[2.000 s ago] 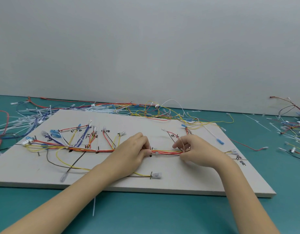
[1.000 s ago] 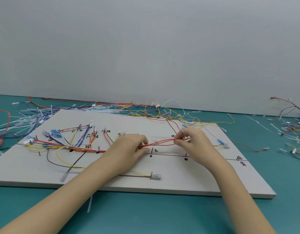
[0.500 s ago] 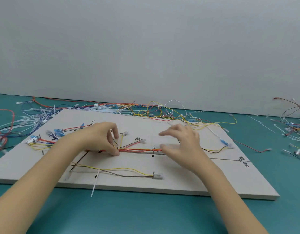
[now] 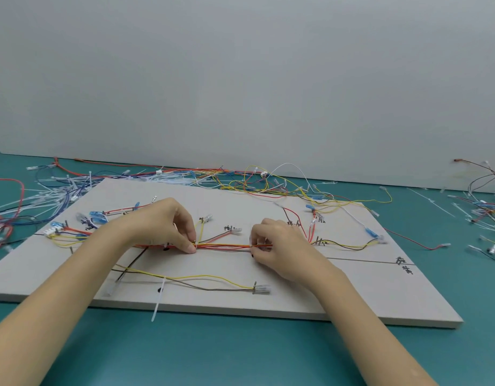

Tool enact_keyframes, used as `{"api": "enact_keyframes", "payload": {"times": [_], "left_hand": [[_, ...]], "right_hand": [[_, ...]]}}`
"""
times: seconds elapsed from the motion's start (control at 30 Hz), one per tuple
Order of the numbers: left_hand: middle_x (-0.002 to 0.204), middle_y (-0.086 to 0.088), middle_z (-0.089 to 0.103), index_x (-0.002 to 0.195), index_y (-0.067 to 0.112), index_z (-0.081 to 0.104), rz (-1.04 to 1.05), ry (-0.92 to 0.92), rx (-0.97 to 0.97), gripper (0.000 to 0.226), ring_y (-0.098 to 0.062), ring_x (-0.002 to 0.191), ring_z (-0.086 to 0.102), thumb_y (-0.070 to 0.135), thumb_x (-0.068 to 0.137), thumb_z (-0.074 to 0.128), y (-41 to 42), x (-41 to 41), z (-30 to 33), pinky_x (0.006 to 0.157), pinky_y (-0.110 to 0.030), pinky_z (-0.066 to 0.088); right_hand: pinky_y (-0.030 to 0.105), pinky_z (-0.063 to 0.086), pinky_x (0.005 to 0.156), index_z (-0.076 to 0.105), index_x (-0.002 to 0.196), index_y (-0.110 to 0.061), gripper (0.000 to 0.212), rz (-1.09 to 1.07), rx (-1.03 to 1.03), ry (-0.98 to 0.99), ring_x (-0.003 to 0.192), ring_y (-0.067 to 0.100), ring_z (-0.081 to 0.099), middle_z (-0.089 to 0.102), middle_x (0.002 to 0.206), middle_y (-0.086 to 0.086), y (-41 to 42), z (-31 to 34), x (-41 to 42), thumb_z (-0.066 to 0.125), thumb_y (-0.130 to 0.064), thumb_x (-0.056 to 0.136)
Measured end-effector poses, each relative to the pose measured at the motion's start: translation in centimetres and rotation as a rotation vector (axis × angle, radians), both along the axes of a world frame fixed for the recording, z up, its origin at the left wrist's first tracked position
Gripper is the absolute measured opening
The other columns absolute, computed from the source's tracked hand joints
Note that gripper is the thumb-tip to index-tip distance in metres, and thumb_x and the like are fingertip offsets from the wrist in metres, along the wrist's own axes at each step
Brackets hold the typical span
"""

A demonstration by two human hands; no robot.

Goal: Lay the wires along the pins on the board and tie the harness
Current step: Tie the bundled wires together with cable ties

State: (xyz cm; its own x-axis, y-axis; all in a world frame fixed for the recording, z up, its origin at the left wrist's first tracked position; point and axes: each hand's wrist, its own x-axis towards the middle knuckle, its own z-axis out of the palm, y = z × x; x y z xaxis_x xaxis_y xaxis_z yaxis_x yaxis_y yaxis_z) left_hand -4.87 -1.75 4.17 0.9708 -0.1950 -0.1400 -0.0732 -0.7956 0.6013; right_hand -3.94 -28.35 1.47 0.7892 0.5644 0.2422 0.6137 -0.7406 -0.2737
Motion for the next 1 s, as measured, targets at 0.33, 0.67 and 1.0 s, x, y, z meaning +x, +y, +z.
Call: {"api": "enact_keyframes", "payload": {"times": [0.33, 0.67, 1.0], "left_hand": [[0.075, 0.000, 0.074, 0.071, 0.028, 0.077, -0.013, 0.027, -0.079, 0.014, -0.011, 0.068, 0.063, 0.027, 0.064, 0.089, 0.3, 0.2, -0.3, 0.049, -0.018, 0.044], [0.077, 0.000, 0.074, 0.072, 0.028, 0.077, -0.011, 0.032, -0.094, 0.014, -0.014, 0.072, 0.065, 0.028, 0.065, 0.089, 0.3, 0.1, -0.3, 0.050, -0.019, 0.046], [0.075, 0.002, 0.075, 0.074, 0.027, 0.077, -0.094, 0.063, -0.170, 0.013, -0.003, 0.064, 0.063, 0.029, 0.066, 0.088, -3.0, -0.7, -0.6, 0.049, -0.015, 0.043]], "right_hand": [[0.034, 0.042, 0.072, 0.041, 0.067, -0.030, 0.027, 0.016, 0.032, 0.151, 0.081, 0.017, 0.045, 0.046, 0.078, -0.010, 0.4, 1.1, 0.3, 0.059, -0.017, 0.081], [0.029, 0.039, 0.063, 0.044, 0.064, -0.028, 0.025, -0.006, 0.055, 0.205, 0.071, 0.007, 0.046, 0.049, 0.077, -0.009, 0.4, 1.2, 0.7, 0.063, -0.018, 0.077], [0.024, 0.044, 0.057, 0.057, 0.059, -0.022, 0.017, -0.105, 0.068, 0.308, 0.058, 0.005, 0.049, 0.056, 0.064, -0.008, -3.0, 2.2, 0.2, 0.068, -0.014, 0.069]]}}
